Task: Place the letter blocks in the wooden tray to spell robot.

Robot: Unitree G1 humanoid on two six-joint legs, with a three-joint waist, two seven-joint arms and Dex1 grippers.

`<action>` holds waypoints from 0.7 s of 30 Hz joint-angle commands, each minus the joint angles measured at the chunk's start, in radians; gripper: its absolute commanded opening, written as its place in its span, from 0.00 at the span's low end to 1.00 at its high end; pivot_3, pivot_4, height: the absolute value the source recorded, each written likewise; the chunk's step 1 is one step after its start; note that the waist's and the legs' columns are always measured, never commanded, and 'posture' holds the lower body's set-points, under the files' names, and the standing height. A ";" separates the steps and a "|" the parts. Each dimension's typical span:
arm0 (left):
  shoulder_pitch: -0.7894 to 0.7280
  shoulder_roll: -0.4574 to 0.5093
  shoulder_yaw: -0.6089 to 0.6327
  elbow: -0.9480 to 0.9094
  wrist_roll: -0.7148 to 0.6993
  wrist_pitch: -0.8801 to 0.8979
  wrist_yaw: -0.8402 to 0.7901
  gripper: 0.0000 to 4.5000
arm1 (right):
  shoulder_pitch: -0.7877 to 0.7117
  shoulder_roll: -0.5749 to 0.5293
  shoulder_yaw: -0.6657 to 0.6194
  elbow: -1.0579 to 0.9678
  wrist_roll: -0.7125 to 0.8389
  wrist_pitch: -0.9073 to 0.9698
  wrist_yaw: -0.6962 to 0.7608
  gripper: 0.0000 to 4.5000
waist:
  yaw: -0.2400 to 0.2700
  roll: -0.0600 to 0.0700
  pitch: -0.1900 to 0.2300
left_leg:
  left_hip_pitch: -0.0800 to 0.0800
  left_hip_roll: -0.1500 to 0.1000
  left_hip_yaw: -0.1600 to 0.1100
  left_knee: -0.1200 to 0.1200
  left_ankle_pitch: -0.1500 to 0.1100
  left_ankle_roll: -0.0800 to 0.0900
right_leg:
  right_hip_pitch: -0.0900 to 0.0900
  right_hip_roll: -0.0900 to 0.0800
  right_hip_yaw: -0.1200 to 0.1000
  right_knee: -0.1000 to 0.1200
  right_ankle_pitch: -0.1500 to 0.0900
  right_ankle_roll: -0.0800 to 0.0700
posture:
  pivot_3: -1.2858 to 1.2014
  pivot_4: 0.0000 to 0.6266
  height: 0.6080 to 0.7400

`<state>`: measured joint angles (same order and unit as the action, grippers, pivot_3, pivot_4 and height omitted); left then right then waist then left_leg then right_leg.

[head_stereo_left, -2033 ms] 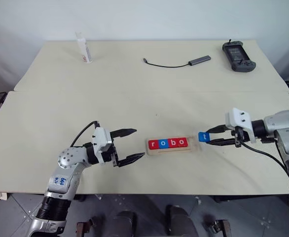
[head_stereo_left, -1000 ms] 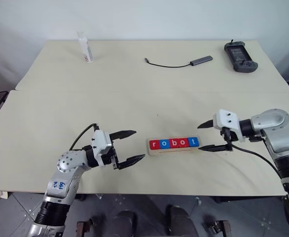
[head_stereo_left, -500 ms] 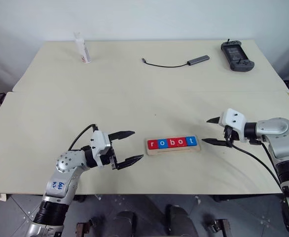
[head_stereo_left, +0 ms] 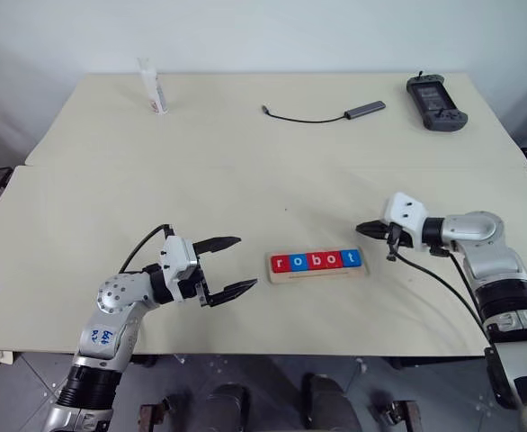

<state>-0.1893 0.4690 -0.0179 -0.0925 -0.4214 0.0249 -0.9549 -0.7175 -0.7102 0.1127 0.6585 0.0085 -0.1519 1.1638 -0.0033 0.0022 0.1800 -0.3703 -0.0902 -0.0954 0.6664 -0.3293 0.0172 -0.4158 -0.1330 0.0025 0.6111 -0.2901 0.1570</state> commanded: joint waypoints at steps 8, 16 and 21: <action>0.008 0.006 0.012 -0.052 -0.005 0.009 0.009 1.00 | 0.056 -0.030 0.008 -0.124 0.017 0.087 0.106 0.01 | 0.001 0.000 0.000 | 0.000 0.000 0.000 0.000 0.000 0.000 | 0.000 0.000 0.000 0.000 0.000 0.000 | 0.52 0.24 1.00; 0.010 0.006 0.012 -0.044 -0.007 0.003 -0.001 1.00 | 0.104 -0.047 -0.004 -0.218 0.040 0.140 0.119 0.01 | 0.002 0.000 0.000 | 0.000 0.000 0.000 0.000 0.000 0.000 | 0.000 0.000 0.000 0.000 0.000 0.000 | 0.52 0.24 1.00; 0.011 0.006 0.012 -0.035 -0.007 -0.002 -0.010 1.00 | 0.140 -0.059 -0.009 -0.266 0.056 0.168 0.126 0.01 | 0.002 0.000 0.000 | 0.000 0.000 0.000 0.000 0.000 0.000 | 0.000 0.000 0.000 0.000 0.000 0.000 | 0.52 0.24 1.00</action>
<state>-0.1845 0.4706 -0.0175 -0.1086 -0.4216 0.0352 -0.9602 -0.5976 -0.7520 0.1069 0.4199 0.0540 0.0049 1.2733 -0.0014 0.0022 0.1800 -0.3701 -0.0901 -0.0958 0.6663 -0.3293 0.0171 -0.4157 -0.1328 0.0023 0.6108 -0.2902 0.1570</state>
